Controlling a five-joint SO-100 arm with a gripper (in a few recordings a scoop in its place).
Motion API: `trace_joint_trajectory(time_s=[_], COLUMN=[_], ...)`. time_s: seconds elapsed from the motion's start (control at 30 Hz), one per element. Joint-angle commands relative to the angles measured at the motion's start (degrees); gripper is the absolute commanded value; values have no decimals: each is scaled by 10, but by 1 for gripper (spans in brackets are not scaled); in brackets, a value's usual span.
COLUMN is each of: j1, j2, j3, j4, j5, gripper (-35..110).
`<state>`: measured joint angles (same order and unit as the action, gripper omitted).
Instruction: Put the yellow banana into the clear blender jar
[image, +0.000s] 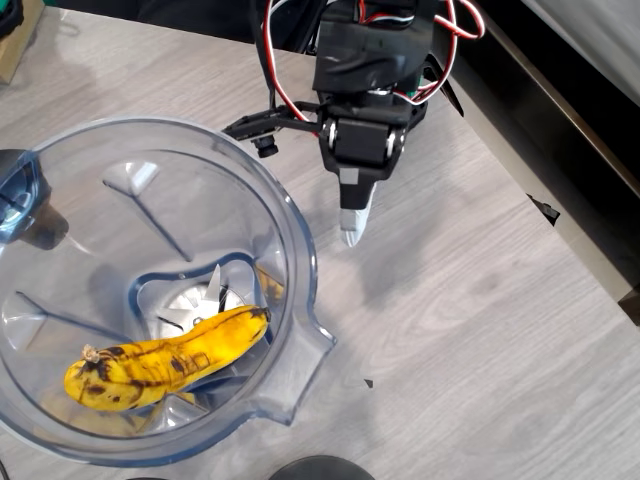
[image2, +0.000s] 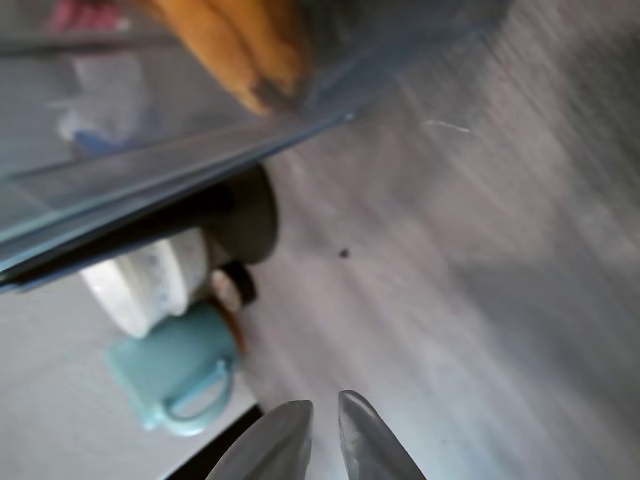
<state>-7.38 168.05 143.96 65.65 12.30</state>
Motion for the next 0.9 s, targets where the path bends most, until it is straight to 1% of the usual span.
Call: trace_joint_trajectory(time_s=[0.0, 0.1, 0.23, 0.4, 0.6, 0.67, 0.77, 0.87], j1=[-6, -10, -5, 16, 5, -12, -19, 1], j2=[49, 114, 232, 231, 229, 231, 231, 231], j3=[60, 116, 187, 232, 332, 332, 332, 332], j4=[-17, -8, 31, 34, 23, 24, 27, 43], j5=[-9, -19, -35, -33, -32, -9, -11, -11], gripper=[0, 0, 0, 0, 0, 0, 0, 0])
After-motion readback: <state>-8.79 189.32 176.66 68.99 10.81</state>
